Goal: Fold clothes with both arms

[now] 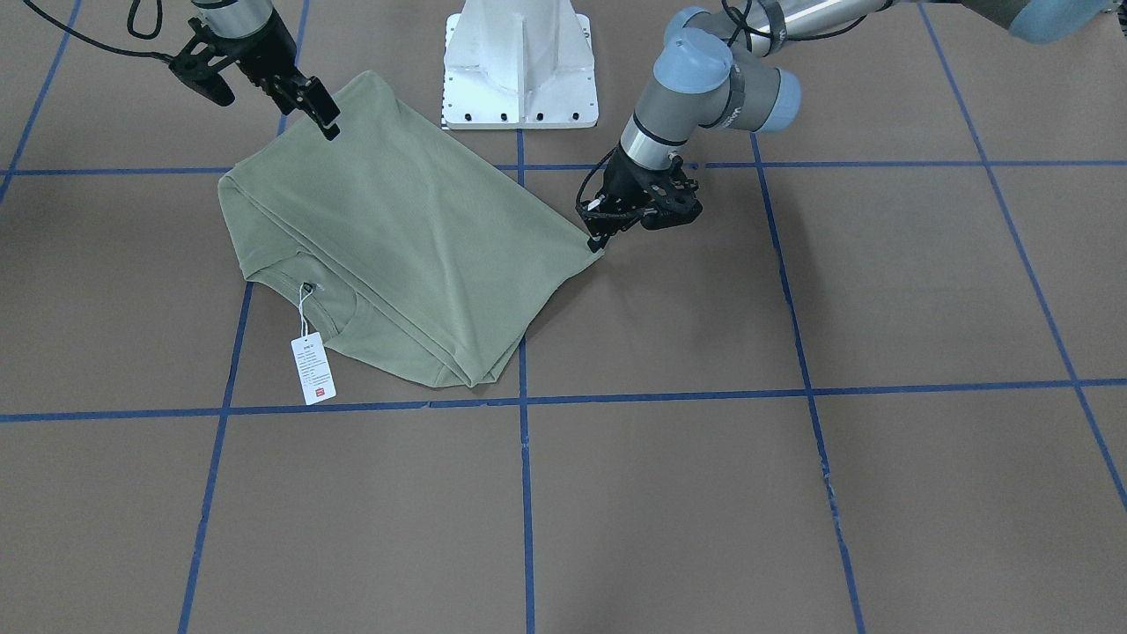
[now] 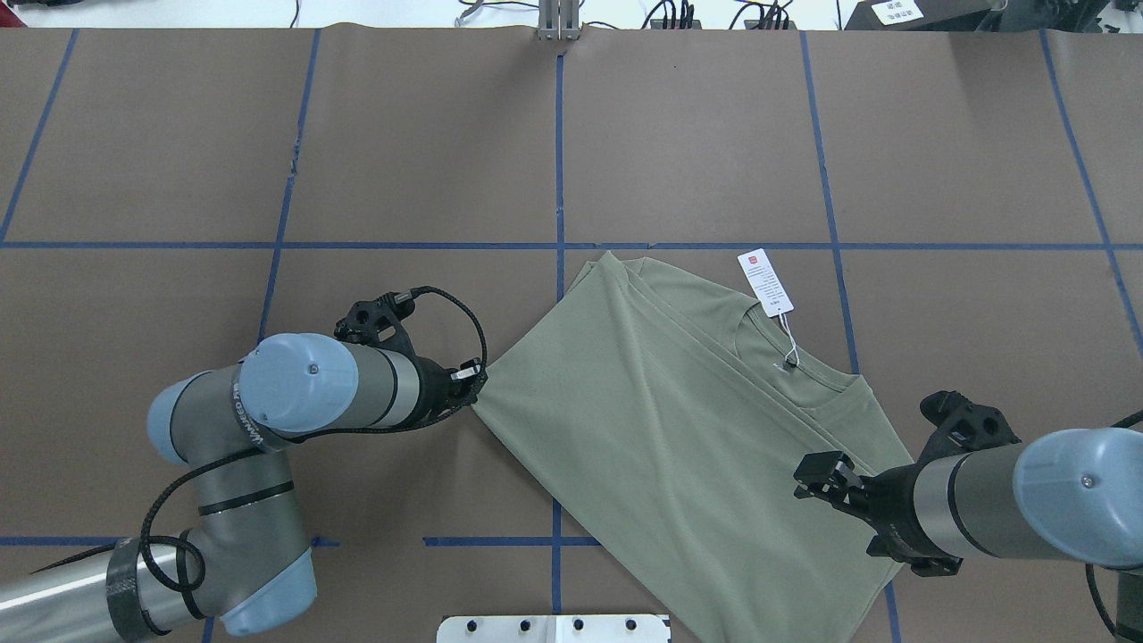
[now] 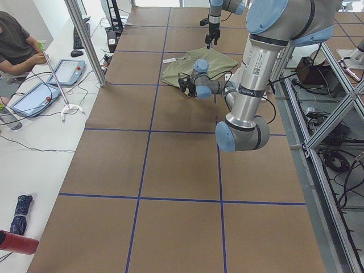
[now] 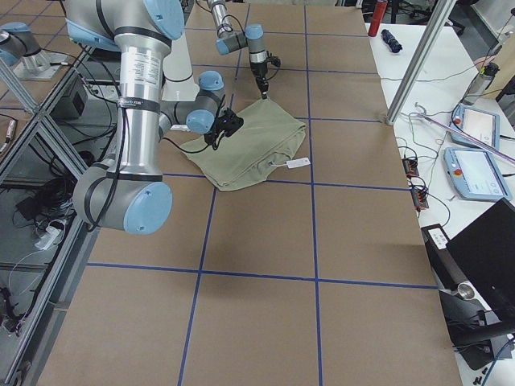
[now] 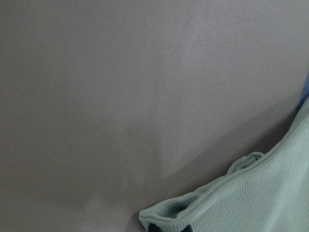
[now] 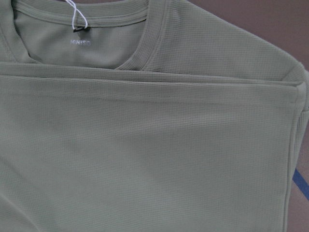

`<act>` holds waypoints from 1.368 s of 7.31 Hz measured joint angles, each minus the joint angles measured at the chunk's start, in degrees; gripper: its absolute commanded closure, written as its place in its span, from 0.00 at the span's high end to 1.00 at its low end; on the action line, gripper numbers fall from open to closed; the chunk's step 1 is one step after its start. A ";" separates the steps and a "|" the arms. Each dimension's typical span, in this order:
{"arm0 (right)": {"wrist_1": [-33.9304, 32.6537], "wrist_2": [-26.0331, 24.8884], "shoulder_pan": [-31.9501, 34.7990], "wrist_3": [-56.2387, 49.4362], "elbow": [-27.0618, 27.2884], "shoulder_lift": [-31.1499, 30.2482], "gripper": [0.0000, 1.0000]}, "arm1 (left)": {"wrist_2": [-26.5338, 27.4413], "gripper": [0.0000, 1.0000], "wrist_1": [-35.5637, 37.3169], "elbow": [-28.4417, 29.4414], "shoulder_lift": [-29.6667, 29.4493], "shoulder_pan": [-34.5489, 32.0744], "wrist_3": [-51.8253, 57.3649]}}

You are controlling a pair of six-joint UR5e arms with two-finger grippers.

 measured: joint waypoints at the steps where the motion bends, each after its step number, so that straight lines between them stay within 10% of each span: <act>1: 0.01 0.00 0.00 0.00 0.00 0.03 1.00 | -0.07 0.00 0.40 0.33 0.11 -2.47 4.23; 4: 0.07 0.00 0.08 0.00 -0.11 0.45 1.00 | -0.26 0.00 -1.24 9.80 -4.47 -14.02 16.90; 8: -0.01 -0.28 0.26 0.02 -0.33 2.08 1.00 | -0.39 0.00 -18.22 44.74 -24.14 -23.17 20.66; 10: -0.01 -0.61 0.57 0.24 -1.73 5.53 1.00 | -0.26 0.54 -25.66 54.87 -29.01 -23.69 20.77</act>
